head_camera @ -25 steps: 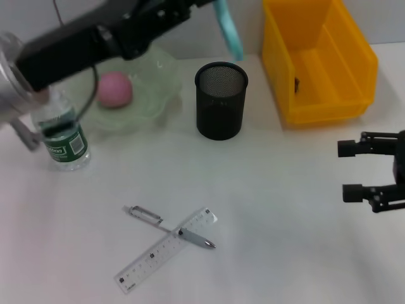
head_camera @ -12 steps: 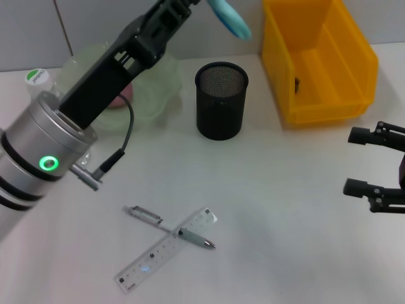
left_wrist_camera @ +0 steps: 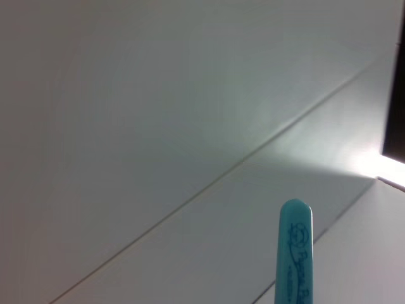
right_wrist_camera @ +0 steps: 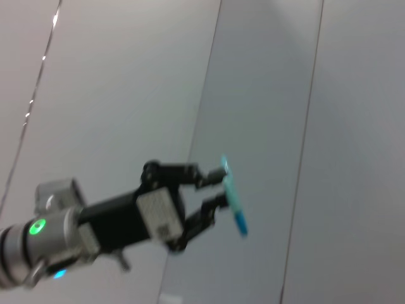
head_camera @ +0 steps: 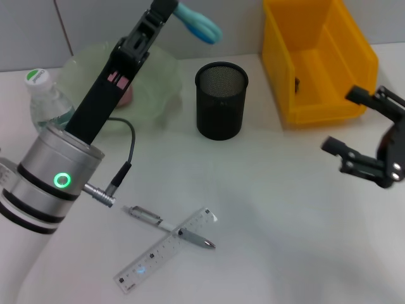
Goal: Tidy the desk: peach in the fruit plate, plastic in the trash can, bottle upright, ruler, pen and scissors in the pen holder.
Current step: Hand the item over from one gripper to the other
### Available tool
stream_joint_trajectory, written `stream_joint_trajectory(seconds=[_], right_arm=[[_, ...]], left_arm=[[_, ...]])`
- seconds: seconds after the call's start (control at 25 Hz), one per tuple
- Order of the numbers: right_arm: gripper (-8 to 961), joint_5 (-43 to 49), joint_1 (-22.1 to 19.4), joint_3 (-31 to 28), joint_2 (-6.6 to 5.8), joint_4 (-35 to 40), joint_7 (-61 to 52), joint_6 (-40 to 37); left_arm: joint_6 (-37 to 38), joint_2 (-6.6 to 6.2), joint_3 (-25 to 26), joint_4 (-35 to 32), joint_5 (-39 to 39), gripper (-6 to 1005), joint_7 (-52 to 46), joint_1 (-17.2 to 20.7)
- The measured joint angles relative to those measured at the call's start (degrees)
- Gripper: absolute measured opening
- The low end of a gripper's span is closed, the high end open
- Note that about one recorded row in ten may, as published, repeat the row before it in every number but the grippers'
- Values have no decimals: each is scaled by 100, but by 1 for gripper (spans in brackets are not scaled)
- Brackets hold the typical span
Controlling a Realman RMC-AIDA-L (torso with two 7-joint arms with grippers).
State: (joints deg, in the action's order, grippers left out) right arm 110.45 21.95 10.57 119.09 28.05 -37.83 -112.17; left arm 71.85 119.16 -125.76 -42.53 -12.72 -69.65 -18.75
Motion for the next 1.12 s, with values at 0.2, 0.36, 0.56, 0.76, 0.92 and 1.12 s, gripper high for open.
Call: stream_joint_trajectory(seconds=[0.2,0.36,0.56,0.76,0.92,1.12], right_arm=[[830,-266,271,63,10,-913,988,151],[830,-266,404,33,10,-1413,1576,299],[830,-284,615,-6,16,-2229,2661,544],[830,-343,748,-97,25,-2703,3291,686],[830,-350,882,-281,33,-2975,3695,824],[830,-346,1057,-287,35,-3033,3726,923]], left_arm=[[-190,2,-364,39,-554,237,61,12],[-213,2,-478,64,-693,238,68,-14],[-232,2,-559,69,-753,238,45,-25],[-234,1,-654,69,-764,238,-30,-16],[-218,1,-687,69,-768,239,-85,6],[-220,1,-736,76,-771,239,-108,18]])
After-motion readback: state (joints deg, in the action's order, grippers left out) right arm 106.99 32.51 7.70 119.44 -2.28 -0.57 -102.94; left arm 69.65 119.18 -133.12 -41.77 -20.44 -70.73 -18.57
